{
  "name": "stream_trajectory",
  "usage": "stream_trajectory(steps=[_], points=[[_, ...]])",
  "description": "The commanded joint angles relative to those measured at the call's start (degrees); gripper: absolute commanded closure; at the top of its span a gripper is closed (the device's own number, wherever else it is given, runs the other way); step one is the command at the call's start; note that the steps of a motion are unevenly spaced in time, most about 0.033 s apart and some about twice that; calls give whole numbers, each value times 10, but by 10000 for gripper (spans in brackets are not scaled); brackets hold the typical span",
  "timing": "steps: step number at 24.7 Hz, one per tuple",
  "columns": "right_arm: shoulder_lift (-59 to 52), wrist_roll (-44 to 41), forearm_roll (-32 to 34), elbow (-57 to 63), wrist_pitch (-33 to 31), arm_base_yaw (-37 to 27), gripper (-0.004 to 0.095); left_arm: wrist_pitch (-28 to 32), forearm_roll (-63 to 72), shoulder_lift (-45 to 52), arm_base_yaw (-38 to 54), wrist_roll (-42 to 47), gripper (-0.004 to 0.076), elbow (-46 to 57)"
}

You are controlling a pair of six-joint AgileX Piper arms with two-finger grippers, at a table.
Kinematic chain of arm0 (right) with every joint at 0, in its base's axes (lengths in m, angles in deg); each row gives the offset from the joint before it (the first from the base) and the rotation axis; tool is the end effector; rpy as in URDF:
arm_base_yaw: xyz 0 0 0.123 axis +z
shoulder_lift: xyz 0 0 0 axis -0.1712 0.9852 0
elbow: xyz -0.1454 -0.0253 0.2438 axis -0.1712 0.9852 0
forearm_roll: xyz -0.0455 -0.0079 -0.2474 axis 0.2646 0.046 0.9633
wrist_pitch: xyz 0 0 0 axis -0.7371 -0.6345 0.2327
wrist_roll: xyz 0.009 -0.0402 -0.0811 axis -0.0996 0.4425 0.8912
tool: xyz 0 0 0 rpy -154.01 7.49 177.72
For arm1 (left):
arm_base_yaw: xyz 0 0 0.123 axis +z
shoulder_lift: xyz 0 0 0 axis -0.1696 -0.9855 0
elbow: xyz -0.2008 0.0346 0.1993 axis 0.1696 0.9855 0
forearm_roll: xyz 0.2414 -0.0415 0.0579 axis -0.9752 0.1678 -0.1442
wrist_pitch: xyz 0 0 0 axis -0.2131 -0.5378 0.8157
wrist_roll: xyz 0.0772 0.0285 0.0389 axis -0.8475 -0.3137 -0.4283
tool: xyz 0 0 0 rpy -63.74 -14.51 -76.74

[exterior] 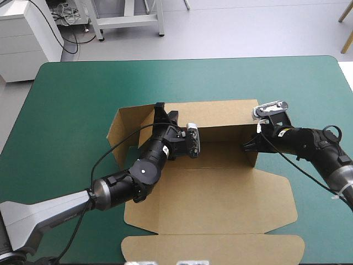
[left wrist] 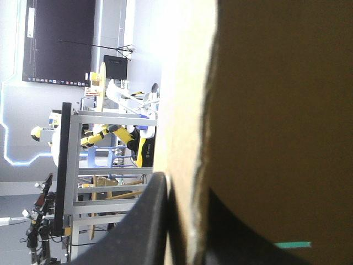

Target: Fold the box

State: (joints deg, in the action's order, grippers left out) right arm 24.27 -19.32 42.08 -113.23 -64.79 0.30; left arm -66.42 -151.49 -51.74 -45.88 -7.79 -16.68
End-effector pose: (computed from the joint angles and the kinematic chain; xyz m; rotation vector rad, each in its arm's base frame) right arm 0.2645 0.0630 0.2880 -0.4563 2.3710 0.2237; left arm 0.2297 -0.2481 0.2834 1.4645 1.3003 0.6514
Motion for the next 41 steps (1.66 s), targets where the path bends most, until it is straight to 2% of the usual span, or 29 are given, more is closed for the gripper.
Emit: stream_trajectory(steps=[1,2,4,10,16,17,19,21,22,24,27,29,33,36,41], points=[[-1,11,-18,-7,-14,14,906,68,9,10,-8,15,486,-9],[-1,5,-18,-7,-14,14,906,68,9,10,-9,15,393,-9],[-1,1,-18,-7,-16,14,907,76,4,12,-13,18,342,-10],[-1,-25,-5,-9,-26,14,906,72,-20,44,-44,29,377,-17],[-1,-67,29,-65,-86,14,906,71,-15,114,-147,30,377,-17],[-1,-79,41,-80,-108,14,906,63,-15,130,-171,31,392,-17],[-1,-89,52,-99,-144,14,907,32,-17,154,-201,32,491,-18],[-1,-90,51,-110,-168,14,907,-12,-17,177,-221,32,680,-31],[-1,-90,50,-114,-181,14,907,-31,-17,189,-224,32,725,-39],[-1,-103,49,-122,-202,14,907,-54,2,207,-223,32,715,-61],[-1,-111,49,-139,-243,14,907,-60,61,219,-180,24,715,-107],[-1,-120,49,-149,-275,14,907,-39,100,219,-136,21,715,-133],[5,-128,55,-168,-338,14,908,81,212,219,11,21,715,-168],[17,-135,55,-174,-336,14,907,124,290,219,124,21,715,-172],[71,-135,55,-187,-334,14,908,123,428,207,285,-31,715,-172]])
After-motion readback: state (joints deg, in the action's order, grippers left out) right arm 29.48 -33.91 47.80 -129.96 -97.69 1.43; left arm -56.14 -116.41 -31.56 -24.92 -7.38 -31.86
